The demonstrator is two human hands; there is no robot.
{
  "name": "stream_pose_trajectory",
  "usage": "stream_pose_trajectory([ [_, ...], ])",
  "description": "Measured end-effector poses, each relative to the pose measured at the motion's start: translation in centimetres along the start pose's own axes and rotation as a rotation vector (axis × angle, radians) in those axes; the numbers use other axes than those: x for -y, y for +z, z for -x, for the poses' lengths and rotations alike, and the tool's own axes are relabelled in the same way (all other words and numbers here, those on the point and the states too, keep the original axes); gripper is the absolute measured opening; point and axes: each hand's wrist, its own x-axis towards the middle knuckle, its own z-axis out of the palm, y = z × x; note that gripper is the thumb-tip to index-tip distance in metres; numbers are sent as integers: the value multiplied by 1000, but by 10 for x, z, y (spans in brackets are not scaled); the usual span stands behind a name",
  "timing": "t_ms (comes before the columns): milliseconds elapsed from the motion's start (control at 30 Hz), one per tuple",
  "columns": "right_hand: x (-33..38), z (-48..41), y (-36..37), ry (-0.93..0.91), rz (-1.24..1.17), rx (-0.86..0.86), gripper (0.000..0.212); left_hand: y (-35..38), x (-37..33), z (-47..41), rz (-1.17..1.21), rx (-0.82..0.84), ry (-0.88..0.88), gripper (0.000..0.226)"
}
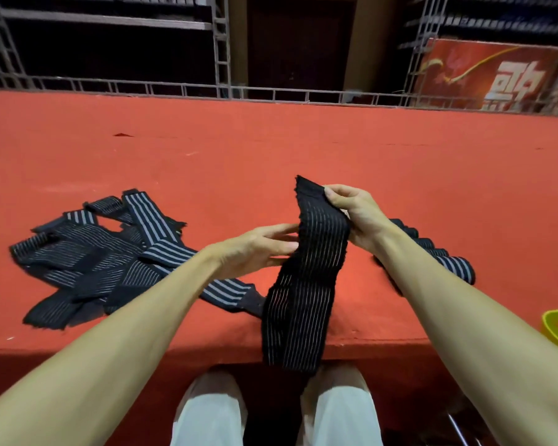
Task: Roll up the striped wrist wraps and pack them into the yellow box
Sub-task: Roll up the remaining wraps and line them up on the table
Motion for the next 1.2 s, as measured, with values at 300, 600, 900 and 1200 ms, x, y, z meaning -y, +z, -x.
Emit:
stream_pose_trajectory([
  [300, 50, 9, 14, -68, -61, 46, 21, 43, -70, 0, 31, -179, 173, 16],
  [600, -5, -36, -2, -13, 155, -93, 5, 8, -10, -27, -142, -304, -33, 24],
  [900, -102, -79, -25, -37, 302, -191, 3, -30, 69, -78, -197, -637, 66, 25],
  [1200, -198, -82, -32, -30, 202, -251, 15, -37, 141, -102, -110, -756, 83, 23],
])
